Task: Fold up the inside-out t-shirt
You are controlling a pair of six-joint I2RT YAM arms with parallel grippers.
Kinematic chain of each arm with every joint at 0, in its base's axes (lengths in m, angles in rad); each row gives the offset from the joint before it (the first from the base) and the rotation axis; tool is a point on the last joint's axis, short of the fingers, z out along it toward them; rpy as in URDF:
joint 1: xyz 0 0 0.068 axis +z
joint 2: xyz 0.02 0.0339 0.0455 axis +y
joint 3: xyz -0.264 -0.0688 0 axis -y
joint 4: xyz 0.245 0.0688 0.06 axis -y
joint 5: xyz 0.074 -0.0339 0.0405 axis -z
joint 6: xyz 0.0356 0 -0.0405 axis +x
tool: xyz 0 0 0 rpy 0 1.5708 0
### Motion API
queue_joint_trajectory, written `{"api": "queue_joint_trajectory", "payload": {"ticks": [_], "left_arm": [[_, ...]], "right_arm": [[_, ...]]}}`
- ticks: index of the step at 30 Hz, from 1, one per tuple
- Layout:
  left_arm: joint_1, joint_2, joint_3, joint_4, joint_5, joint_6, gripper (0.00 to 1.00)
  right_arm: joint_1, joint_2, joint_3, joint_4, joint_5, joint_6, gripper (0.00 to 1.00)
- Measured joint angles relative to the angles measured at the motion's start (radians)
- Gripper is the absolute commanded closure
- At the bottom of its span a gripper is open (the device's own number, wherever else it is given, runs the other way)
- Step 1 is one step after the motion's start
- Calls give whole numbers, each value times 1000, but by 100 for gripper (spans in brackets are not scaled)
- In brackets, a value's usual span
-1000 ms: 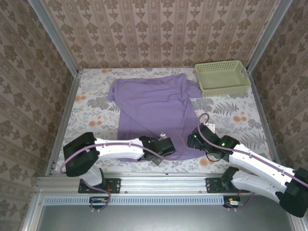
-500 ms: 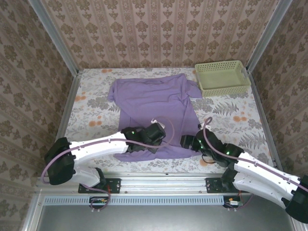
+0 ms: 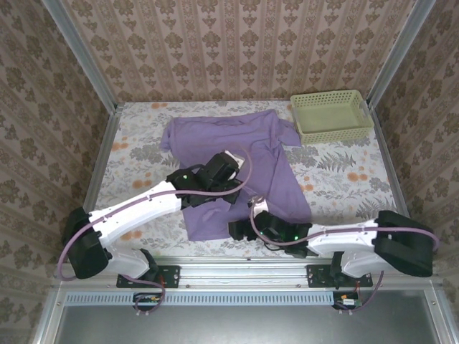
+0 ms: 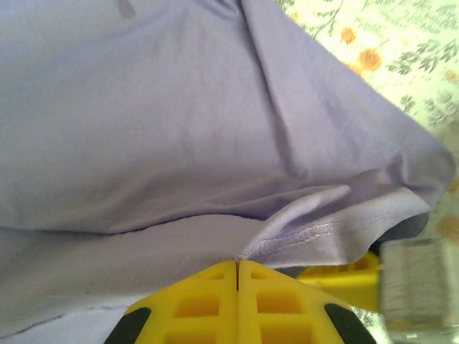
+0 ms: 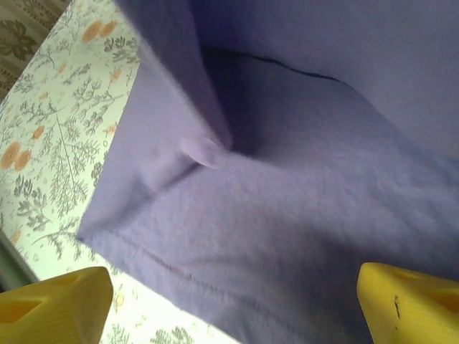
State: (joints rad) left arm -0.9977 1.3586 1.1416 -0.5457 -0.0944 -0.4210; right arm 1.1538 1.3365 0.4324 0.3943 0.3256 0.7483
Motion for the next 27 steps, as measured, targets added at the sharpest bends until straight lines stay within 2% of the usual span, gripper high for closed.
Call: {"api": "queue_joint_trajectory", "payload": {"ticks": [5, 11, 21, 27], "left_arm": [[18, -18, 63, -8, 24, 14, 100], [32, -56, 131, -61, 24, 41, 100], [52, -137, 213, -132, -37, 96, 100], [57, -136, 228, -170, -93, 137, 100]], "right_arm": [[11, 139, 33, 105, 94, -98, 14], [-2, 235, 129, 84, 179, -225, 13], [-89, 271, 196, 26, 179, -396, 13], [-140, 271, 200, -17, 130, -469, 13]]}}
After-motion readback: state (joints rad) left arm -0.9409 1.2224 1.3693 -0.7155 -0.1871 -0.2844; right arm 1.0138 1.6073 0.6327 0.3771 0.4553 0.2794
